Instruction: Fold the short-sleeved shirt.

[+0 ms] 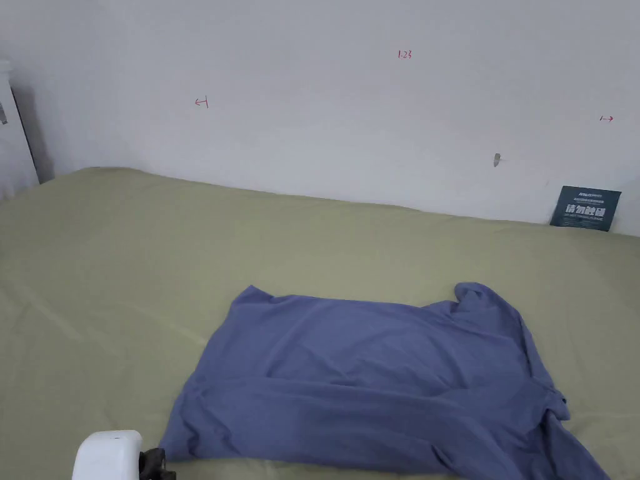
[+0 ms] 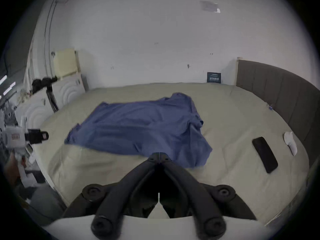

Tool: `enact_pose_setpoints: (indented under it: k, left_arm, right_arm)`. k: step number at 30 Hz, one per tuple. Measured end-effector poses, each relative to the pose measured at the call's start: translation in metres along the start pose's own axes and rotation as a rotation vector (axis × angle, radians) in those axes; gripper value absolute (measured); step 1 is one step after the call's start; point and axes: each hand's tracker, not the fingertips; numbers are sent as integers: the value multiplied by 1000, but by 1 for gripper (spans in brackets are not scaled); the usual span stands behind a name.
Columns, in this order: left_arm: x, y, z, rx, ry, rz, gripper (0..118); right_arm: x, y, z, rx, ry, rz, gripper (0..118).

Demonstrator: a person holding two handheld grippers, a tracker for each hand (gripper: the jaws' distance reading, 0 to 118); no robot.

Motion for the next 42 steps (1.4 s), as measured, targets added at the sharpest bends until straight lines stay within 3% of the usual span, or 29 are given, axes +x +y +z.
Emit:
enact_pose_setpoints:
  k: [2, 3, 5, 6, 7, 15, 17, 18, 20, 21, 22, 23, 27, 28, 29, 31, 35, 39, 42]
  left_arm:
    - [1, 6, -14, -10, -13, -8, 1]
    - [-2, 8, -25, -18, -17, -10, 8]
    - [0, 21, -54, -78, -39, -26, 65]
    - [3, 27, -68, -115, -49, -40, 87]
    - [-1, 29, -86, -135, -51, -66, 92]
    - [-7, 35, -160, -263, -35, -115, 85]
    - [-10, 38, -157, -254, -46, -103, 67]
    - [-11, 41, -156, -247, -43, -100, 47]
    - [-19, 41, -148, -209, -76, -88, 41]
    - [-24, 41, -151, -201, -134, -61, 17]
    - [-20, 43, -151, -206, -102, -79, 12]
    - [-14, 44, -151, -215, -78, -115, 12]
    - [-13, 43, -153, -214, -85, -145, 12]
    - [-17, 44, -155, -218, -90, -124, 12]
    - [-21, 43, -158, -222, -98, -98, 12]
    - [-23, 42, -155, -217, -106, -74, 12]
    - [-26, 43, -150, -205, -126, -96, 11]
    - [-32, 46, -136, -143, -140, -101, 10]
    - [-38, 56, -124, -124, -165, -86, 10]
  right_arm:
    - [3, -1, -2, -6, 9, -13, 0]
    - [5, 0, -3, -8, 12, -24, 0]
    - [9, 3, -5, -6, 10, -41, 0]
    - [12, 4, -6, -7, 3, -46, 0]
    - [15, 5, -6, -9, -1, -50, 0]
    - [52, 3, -23, -65, -63, -130, 0]
    - [57, 8, -31, -91, -72, -158, 0]
    - [62, 9, -40, -120, -85, -170, 8]
    - [73, 11, -58, -164, -87, -214, 15]
    - [79, 11, -68, -185, -67, -246, 45]
    - [85, 9, -80, -214, -19, -294, 91]
    - [90, 6, -89, -206, -5, -313, 104]
    - [97, 1, -125, -207, 8, -299, 98]
    - [93, 0, -131, -225, 0, -263, 90]
    - [93, -1, -137, -245, -29, -229, 70]
    - [92, -3, -147, -297, -69, -183, 6]
    - [84, -3, -135, -243, -52, -158, 5]
    - [88, 11, -115, -184, -18, -214, 5]
    - [84, 31, -90, -179, -12, -198, 5]
